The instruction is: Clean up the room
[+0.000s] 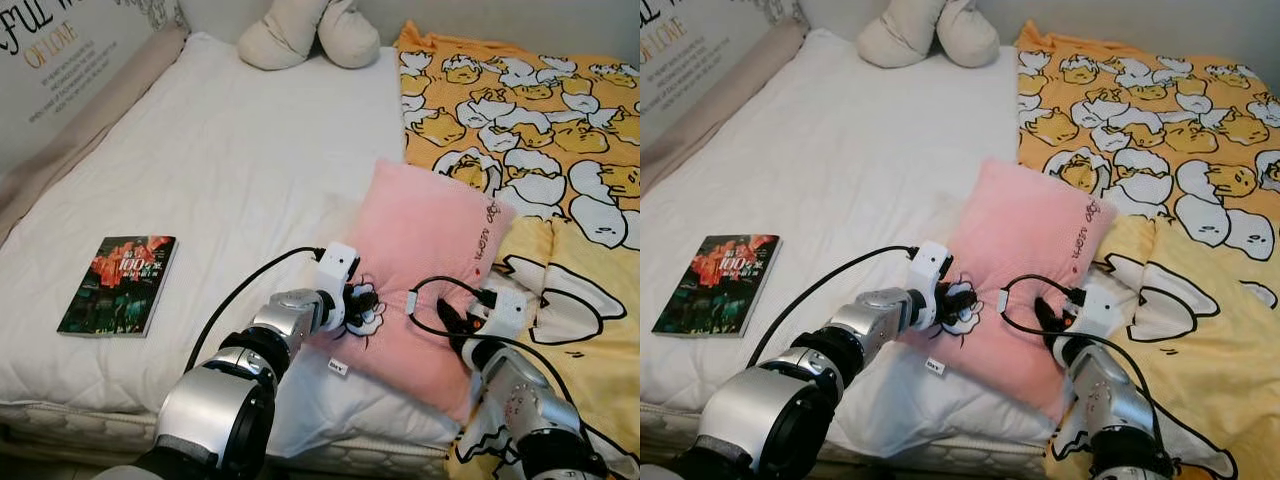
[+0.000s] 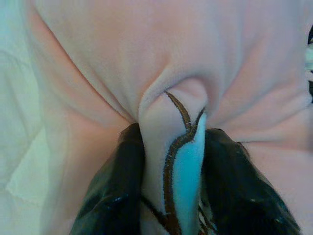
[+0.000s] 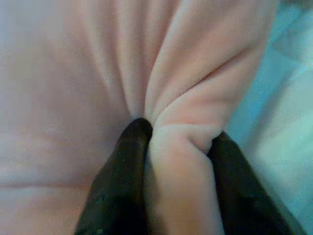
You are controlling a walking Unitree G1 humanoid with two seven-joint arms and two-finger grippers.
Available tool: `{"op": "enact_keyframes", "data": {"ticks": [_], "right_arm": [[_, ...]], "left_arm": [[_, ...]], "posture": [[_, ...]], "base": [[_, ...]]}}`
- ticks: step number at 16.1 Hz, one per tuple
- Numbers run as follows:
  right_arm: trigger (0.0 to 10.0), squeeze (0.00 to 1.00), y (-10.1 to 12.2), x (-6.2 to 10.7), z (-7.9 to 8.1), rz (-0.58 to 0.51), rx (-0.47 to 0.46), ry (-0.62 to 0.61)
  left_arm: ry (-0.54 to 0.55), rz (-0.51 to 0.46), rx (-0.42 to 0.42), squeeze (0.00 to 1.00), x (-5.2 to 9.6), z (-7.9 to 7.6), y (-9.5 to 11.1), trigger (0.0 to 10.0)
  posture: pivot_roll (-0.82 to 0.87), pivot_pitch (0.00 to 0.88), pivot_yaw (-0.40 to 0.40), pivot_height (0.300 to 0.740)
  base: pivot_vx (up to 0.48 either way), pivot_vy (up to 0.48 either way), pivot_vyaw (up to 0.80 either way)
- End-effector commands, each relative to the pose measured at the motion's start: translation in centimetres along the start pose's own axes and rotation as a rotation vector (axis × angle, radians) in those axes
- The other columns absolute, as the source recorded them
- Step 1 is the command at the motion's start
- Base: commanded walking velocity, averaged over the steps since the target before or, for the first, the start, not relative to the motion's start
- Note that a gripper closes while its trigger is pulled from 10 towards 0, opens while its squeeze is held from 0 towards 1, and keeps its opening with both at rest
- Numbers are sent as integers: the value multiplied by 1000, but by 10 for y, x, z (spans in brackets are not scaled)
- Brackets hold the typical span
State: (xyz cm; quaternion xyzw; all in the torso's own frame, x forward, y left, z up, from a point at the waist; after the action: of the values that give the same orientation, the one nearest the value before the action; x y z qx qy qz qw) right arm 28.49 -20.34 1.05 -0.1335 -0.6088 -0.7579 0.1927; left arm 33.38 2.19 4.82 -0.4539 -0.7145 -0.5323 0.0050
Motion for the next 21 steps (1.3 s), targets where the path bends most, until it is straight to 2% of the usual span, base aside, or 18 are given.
{"op": "enact_keyframes", "data": {"ticks": [1, 3, 5, 7, 8, 10, 12, 13, 15, 17, 18, 19, 20, 21], "right_arm": [[0, 0, -16, -1, 8, 51, -4, 12], [0, 0, -15, -3, 12, 19, -15, 26], [0, 0, -16, -6, 14, 10, -8, 19], [0, 0, -5, -12, 18, -22, 7, 28], [0, 0, 22, -18, 19, -100, 46, 30], [0, 0, 67, -22, 19, -232, 113, 39], [0, 0, 120, -18, 20, -379, 175, 45], [0, 0, 136, -15, 20, -419, 194, 48], [0, 0, 137, -16, 16, -407, 228, 32], [0, 0, 117, -20, 14, -348, 247, 1], [0, 0, 114, -20, 19, -346, 266, 11], [4980, 0, 110, -22, 25, -318, 349, 20], [10000, 0, 110, -22, 27, -318, 371, 22], [10000, 0, 114, -22, 30, -335, 391, 20]], "left_arm": [[34, -29, 4, 0, 2, 5, -4, 0], [35, -78, -5, 0, 4, 8, 3, 0], [-13, -111, -26, 0, 3, 2, 10, 0], [-68, -85, -120, 0, 3, -3, 12, 0], [-102, -96, -167, 0, 5, -5, 23, 0], [-126, -211, -156, 0, 13, -8, 62, 0], [-171, -321, -190, 0, 26, -13, 101, 0], [-192, -357, -206, 0, 32, -16, 112, 0], [-185, -439, -250, 0, 42, -17, 123, 0], [-135, -461, -207, 0, 39, -12, 116, 0], [-151, -484, -166, 0, 39, -16, 115, 10000], [-120, -536, -162, 0, 41, -18, 116, 10000], [-113, -551, -144, 0, 41, -18, 116, 10000], [-88, -567, -107, 0, 41, -17, 117, 10000]], "posture": [[-76, 0, 50, 740], [-70, 0, 54, 740], [-58, 0, 63, 740], [-46, 0, 65, 740], [-37, 0, 69, 740], [-22, 0, 71, 740], [-15, 0, 68, 740], [-12, 0, 64, 740], [-3, 0, 56, 740], [9, 0, 50, 740], [6, 0, 50, 740], [6, 0, 49, 740], [5, 0, 50, 740], [3, 0, 49, 740]], "base": [[0, 0, 0], [0, 0, 0], [0, 0, 0], [0, 0, 0], [0, 0, 0], [0, 0, 0], [0, 0, 0], [0, 0, 0], [0, 0, 0], [0, 0, 0], [0, 0, 0], [0, 0, 0], [0, 480, 0], [0, 480, 0]]}}
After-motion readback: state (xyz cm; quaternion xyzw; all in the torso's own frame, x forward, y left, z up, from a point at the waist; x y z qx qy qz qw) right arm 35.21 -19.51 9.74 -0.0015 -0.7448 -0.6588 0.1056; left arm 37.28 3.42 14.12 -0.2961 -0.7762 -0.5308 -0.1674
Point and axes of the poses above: a point about 5 cm out from each wrist's last joint towards the gripper, its own x axis pointing back from the gripper into the wrist, its own y axis along the axis of the wrist's last joint, z = x × y, the point moved 1 cm from there along -x, pointing out of the wrist towards the gripper, and after that the axes turned 13 degrees about x, right-handed, at the moved point
